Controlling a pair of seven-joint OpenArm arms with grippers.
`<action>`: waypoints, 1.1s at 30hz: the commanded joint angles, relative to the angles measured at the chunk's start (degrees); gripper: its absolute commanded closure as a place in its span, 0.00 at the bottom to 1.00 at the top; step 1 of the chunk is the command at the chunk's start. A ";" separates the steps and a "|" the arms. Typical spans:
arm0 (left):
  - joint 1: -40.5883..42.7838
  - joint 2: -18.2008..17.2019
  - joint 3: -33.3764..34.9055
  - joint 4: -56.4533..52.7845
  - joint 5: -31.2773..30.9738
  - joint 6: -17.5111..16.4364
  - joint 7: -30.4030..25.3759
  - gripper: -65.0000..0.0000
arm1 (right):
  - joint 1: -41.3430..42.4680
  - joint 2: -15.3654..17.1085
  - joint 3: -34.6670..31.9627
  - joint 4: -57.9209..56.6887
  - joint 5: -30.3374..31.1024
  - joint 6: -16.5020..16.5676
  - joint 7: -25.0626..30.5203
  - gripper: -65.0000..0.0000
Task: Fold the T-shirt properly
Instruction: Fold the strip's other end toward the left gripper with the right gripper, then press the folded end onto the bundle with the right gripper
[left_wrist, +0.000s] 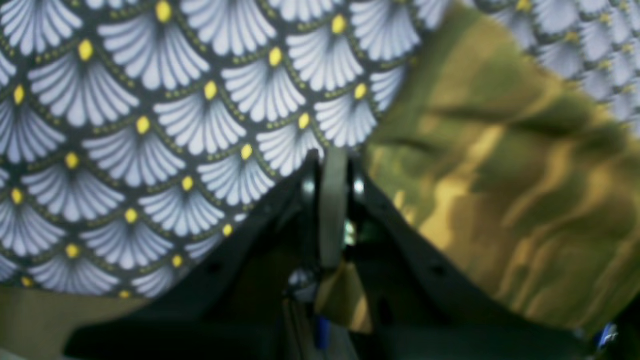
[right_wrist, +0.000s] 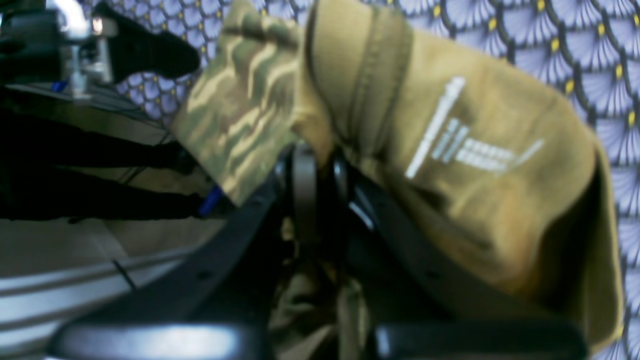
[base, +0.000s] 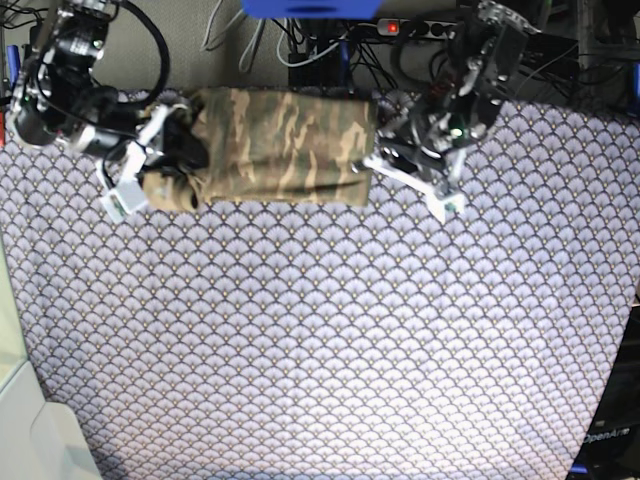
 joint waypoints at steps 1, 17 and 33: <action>-0.44 -0.02 -1.28 1.29 -0.12 0.23 0.44 0.98 | 1.10 0.20 -0.64 1.02 1.94 0.36 1.17 1.00; 0.35 0.86 -5.86 -8.56 0.06 0.23 0.00 0.98 | 4.36 -2.52 -11.10 1.11 1.94 0.36 1.17 1.00; 0.70 1.21 -5.77 -8.56 -0.12 0.23 -0.97 0.98 | 4.88 -4.46 -27.89 0.58 1.94 0.36 4.11 1.00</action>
